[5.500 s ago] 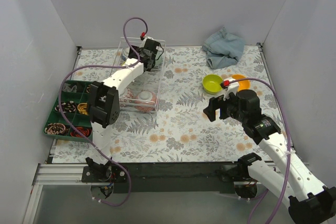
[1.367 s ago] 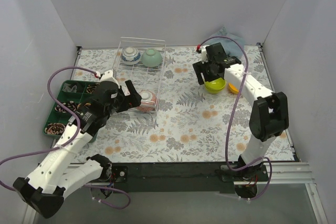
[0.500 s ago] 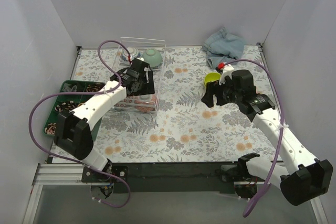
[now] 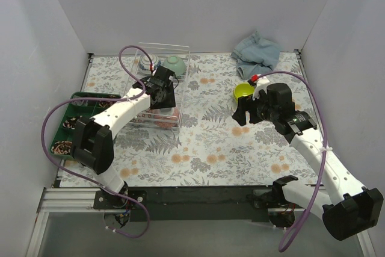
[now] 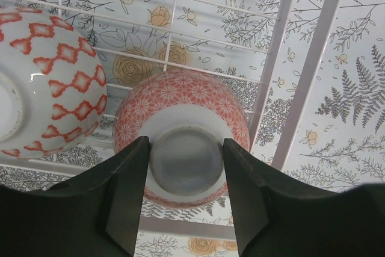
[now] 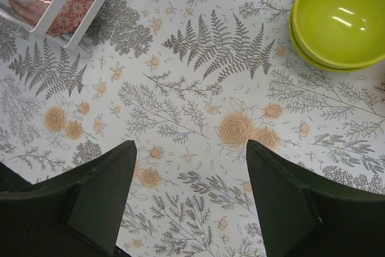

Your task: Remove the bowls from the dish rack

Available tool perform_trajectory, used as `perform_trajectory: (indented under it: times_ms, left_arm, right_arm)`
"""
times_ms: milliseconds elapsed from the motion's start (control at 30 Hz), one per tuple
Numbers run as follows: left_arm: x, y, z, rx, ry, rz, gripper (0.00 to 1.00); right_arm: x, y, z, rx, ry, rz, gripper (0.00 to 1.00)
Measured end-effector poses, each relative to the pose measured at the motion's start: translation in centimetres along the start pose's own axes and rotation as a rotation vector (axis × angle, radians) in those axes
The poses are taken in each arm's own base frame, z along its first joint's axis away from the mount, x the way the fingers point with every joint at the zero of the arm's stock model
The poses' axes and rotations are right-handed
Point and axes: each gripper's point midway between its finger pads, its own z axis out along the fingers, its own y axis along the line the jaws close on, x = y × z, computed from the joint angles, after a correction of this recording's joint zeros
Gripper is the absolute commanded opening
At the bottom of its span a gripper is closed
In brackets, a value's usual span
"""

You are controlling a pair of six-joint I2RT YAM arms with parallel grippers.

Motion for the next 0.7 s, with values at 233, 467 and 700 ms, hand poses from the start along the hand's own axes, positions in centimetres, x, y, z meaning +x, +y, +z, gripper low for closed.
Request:
perform_trajectory:
  times_ms: [233, 467, 700]
  left_arm:
    - [-1.1, -0.3, 0.6, -0.006, -0.019, -0.001, 0.36]
    - [-2.8, 0.0, 1.1, -0.022, -0.083, 0.024, 0.54]
    - [-5.5, 0.8, 0.5, -0.071, -0.175, 0.048, 0.6]
  right_arm:
    - [0.1, -0.1, 0.0, 0.004, 0.001, -0.013, 0.82]
    - [0.1, -0.3, 0.0, 0.011, 0.001, -0.022, 0.82]
    - [0.0, -0.3, 0.0, 0.011, -0.001, -0.023, 0.82]
